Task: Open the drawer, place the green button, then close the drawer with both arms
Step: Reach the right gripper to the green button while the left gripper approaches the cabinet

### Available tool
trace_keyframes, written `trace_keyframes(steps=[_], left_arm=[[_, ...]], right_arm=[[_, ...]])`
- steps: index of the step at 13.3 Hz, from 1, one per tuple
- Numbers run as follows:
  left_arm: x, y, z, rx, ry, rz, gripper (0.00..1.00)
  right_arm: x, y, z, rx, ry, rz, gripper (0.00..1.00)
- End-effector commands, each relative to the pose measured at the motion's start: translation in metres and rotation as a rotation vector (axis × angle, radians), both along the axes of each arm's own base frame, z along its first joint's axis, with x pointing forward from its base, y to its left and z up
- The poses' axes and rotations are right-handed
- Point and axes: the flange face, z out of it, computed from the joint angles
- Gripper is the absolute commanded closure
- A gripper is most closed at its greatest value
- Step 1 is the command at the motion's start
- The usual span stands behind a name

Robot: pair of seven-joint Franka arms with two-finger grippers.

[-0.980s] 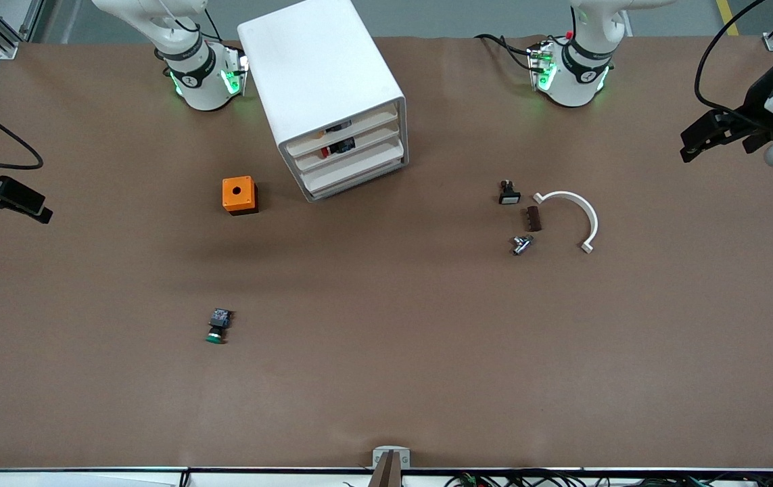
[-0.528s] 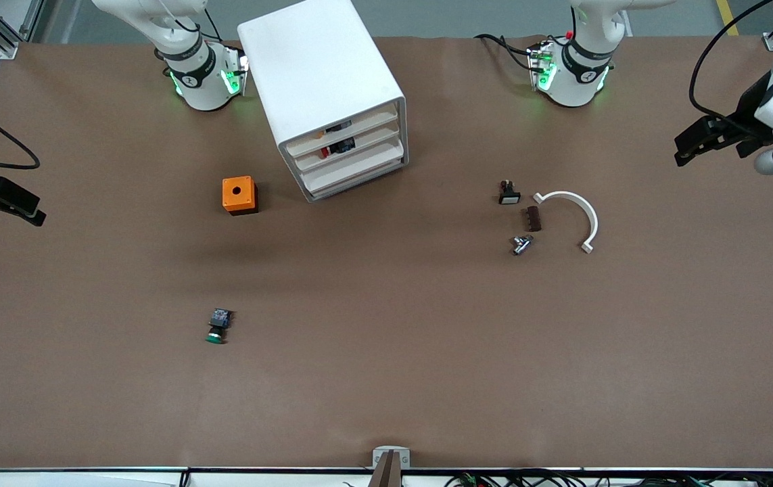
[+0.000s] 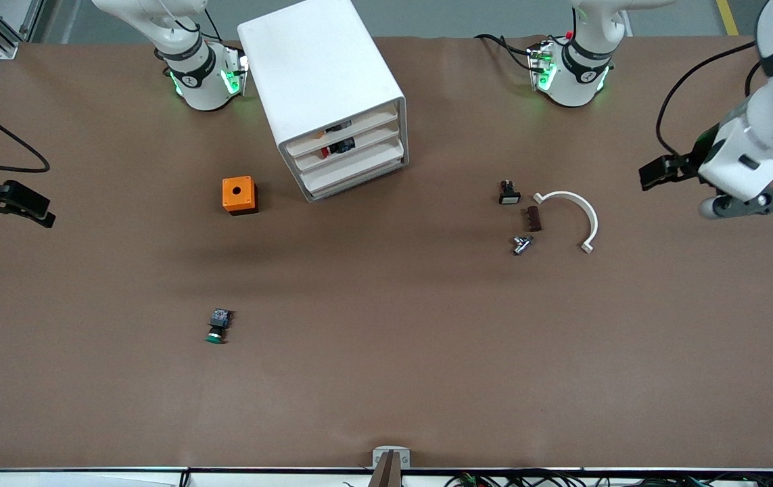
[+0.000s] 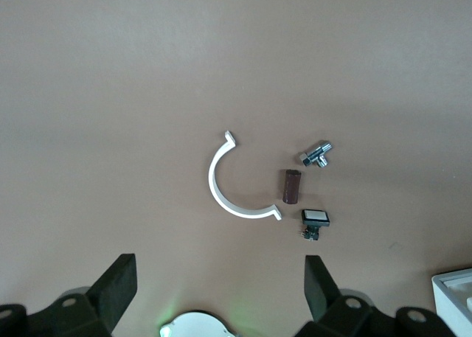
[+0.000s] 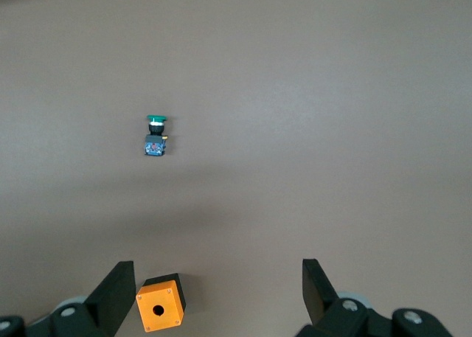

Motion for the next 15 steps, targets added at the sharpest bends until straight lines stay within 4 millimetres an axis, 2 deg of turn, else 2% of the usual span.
trace_keyframes(steps=[1, 3, 4, 6, 7, 9, 12, 15], left_arm=[[0.019, -0.033, -0.037, -0.003, 0.067, 0.039, 0.00], [0.037, -0.063, -0.075, 0.018, 0.113, 0.099, 0.00], [0.047, -0.079, -0.095, 0.030, 0.134, 0.134, 0.00], [0.052, -0.114, -0.135, 0.060, 0.183, 0.163, 0.00], [0.051, -0.132, -0.152, 0.078, 0.193, 0.186, 0.00], [0.045, -0.165, -0.179, 0.123, 0.196, 0.284, 0.00], [0.030, -0.216, -0.224, 0.196, 0.196, 0.417, 0.00], [0.009, -0.264, -0.268, 0.266, 0.211, 0.473, 0.00]], right_arm=[[0.019, 0.024, -0.034, -0.003, 0.040, 0.027, 0.00], [0.040, 0.028, -0.072, 0.020, 0.051, -0.025, 0.00], [0.050, 0.032, -0.097, 0.046, 0.076, -0.041, 0.00], [0.065, 0.037, -0.148, 0.113, 0.133, -0.115, 0.00], [0.074, 0.039, -0.172, 0.122, 0.136, -0.142, 0.00], [0.087, 0.060, -0.221, 0.116, 0.142, -0.137, 0.00], [0.099, 0.071, -0.289, 0.114, 0.149, -0.192, 0.00], [0.099, 0.082, -0.337, 0.117, 0.110, -0.197, 0.00]])
